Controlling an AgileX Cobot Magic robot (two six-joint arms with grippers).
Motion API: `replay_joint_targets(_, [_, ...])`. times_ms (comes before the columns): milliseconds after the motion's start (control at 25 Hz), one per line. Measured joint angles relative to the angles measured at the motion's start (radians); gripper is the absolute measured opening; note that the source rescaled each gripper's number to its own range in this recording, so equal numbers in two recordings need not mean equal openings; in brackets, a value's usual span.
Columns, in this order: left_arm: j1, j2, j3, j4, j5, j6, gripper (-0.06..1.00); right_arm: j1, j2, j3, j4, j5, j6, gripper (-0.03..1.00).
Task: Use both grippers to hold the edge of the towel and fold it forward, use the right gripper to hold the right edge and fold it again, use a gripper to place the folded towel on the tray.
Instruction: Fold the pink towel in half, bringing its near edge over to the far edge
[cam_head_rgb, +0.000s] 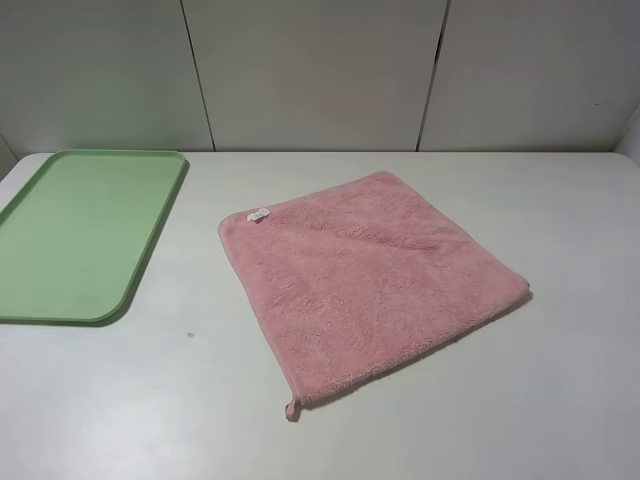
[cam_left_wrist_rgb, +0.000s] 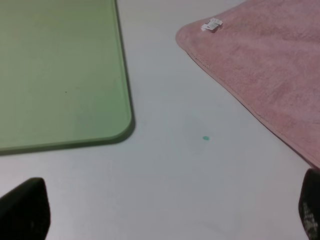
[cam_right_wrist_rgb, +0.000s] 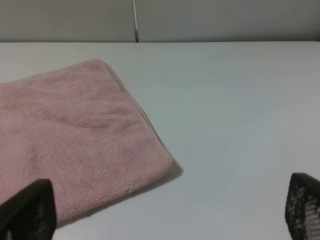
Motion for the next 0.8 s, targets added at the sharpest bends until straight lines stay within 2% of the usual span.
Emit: replay_joint_targets(800, [0.0, 0.0, 0.0, 0.0, 0.0, 0.0, 1.0, 0.0, 0.0, 0.0, 0.0, 0.0, 0.0, 1.0])
